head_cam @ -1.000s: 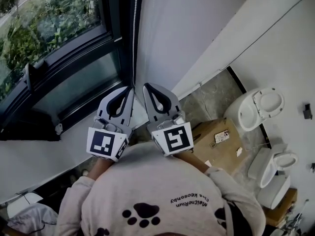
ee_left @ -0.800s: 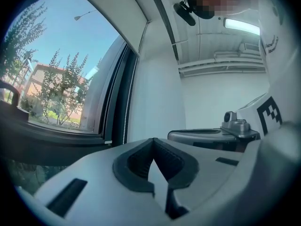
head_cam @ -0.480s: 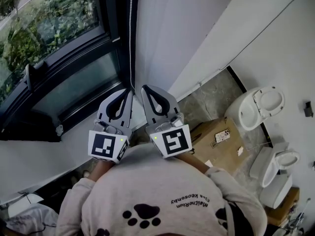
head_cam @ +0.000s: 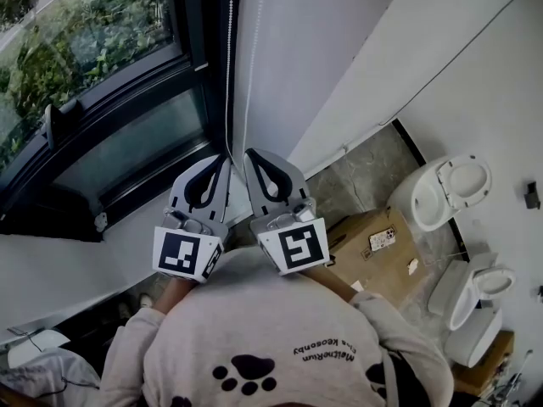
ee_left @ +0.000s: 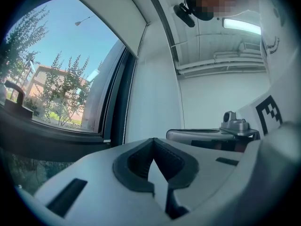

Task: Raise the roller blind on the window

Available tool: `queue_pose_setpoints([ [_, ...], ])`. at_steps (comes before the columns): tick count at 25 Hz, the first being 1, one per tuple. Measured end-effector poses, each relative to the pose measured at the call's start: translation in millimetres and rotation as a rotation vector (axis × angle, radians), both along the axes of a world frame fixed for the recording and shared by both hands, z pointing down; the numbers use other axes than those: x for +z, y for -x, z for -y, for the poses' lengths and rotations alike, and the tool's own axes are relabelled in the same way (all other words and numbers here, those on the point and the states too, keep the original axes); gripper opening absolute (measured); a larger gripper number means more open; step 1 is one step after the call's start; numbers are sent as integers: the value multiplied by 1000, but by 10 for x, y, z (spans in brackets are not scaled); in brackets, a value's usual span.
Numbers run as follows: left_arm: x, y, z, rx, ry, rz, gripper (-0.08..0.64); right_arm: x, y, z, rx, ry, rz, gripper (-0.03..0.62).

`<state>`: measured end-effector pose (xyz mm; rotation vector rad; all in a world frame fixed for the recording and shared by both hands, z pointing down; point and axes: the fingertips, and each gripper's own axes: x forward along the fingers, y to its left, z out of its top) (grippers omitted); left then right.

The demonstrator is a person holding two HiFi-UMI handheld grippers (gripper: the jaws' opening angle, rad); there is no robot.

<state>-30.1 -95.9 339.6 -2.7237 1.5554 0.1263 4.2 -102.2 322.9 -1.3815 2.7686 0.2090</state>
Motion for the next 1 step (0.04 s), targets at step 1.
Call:
queue_pose_setpoints([
  [1, 3, -11, -4, 0, -1, -1, 6, 7, -4, -2, -1, 0, 0, 9],
])
